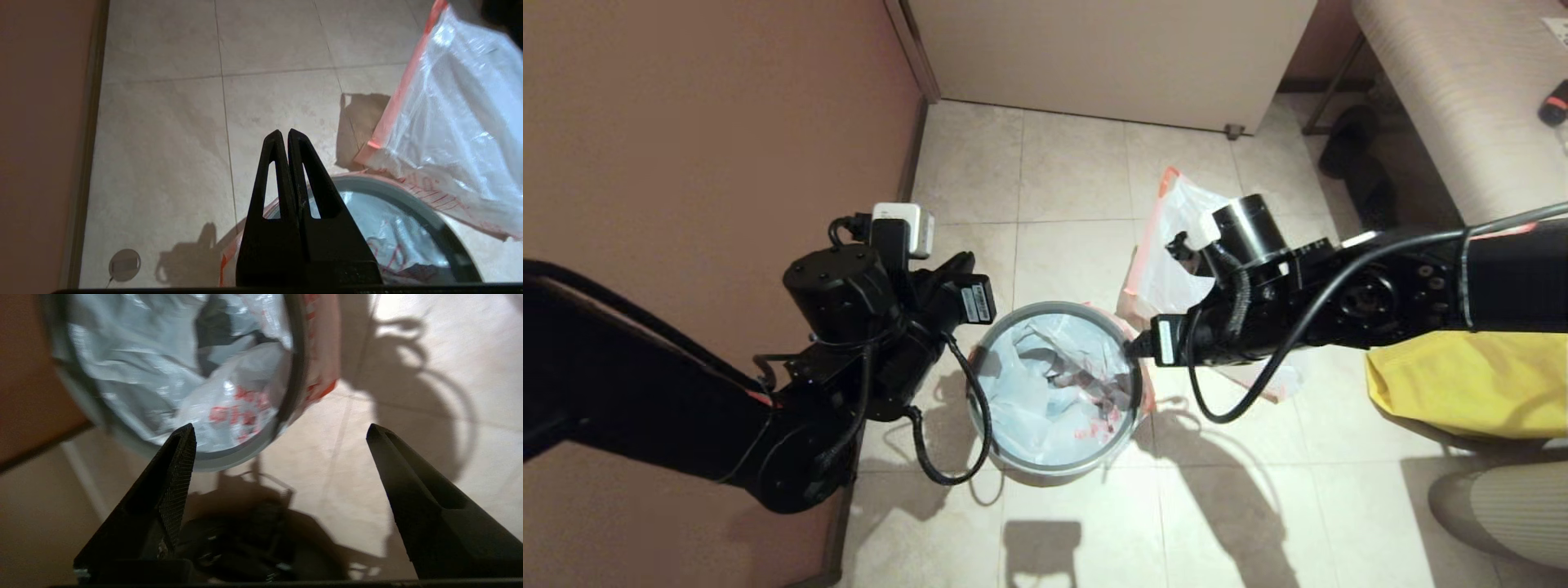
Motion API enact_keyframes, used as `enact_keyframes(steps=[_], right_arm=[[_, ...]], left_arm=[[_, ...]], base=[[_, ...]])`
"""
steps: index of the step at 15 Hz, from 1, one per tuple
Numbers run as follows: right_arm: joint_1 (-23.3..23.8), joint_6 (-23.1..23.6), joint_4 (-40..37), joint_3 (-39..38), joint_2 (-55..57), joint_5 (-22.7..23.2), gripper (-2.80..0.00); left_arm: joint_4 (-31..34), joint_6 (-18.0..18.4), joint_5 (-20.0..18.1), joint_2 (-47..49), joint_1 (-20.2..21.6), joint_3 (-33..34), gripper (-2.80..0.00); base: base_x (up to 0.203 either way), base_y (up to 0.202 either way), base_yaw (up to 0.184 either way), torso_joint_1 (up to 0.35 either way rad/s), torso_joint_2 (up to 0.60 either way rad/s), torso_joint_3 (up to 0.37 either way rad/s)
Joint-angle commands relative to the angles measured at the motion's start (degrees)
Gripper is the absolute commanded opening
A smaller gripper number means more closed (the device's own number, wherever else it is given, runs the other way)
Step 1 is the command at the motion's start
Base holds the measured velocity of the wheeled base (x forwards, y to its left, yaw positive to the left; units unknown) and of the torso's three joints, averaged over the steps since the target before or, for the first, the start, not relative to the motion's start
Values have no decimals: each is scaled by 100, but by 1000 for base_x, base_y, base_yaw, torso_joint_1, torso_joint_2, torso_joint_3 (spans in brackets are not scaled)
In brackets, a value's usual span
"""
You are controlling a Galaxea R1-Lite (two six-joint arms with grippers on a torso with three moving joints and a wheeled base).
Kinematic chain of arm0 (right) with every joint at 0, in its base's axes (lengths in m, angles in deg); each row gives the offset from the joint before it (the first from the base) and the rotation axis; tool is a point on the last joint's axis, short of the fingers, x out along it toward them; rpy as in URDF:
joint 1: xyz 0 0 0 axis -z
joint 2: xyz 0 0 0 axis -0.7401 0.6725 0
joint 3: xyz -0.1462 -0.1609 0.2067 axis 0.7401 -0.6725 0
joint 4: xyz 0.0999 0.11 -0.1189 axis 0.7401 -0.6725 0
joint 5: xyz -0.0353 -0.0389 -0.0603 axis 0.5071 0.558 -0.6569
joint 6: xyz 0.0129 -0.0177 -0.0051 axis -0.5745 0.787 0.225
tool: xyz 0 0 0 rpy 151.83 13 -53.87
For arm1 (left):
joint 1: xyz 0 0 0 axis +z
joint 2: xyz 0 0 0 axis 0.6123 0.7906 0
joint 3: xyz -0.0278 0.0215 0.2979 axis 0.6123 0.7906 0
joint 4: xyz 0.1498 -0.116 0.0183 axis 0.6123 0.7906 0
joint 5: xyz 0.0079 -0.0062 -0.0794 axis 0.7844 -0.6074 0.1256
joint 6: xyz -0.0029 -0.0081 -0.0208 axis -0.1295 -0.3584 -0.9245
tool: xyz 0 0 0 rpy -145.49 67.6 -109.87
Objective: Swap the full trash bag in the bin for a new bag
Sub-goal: Place the trash can ring on the trash can
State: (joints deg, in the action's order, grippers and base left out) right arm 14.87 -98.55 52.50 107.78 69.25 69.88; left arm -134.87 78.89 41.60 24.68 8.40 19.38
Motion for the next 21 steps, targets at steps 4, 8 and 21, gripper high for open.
enact_keyframes(steps=[4,8,21], right_arm=[[500,-612,939,-486,11,1773,-280],[736,-409,1755,-868,572,2600,-280],[1207,-48,2471,-694,1848,3484,-280]], left_arm=[[-8,-44,-28,1177,202,-127,-280],[52,-404,-405,1581,319,-166,-280],[667,-1522,-2095,1819,1169,-91,-280]], base=[[0,0,0,0,0,0],[0,0,0,0,0,0],[0,0,0,0,0,0]])
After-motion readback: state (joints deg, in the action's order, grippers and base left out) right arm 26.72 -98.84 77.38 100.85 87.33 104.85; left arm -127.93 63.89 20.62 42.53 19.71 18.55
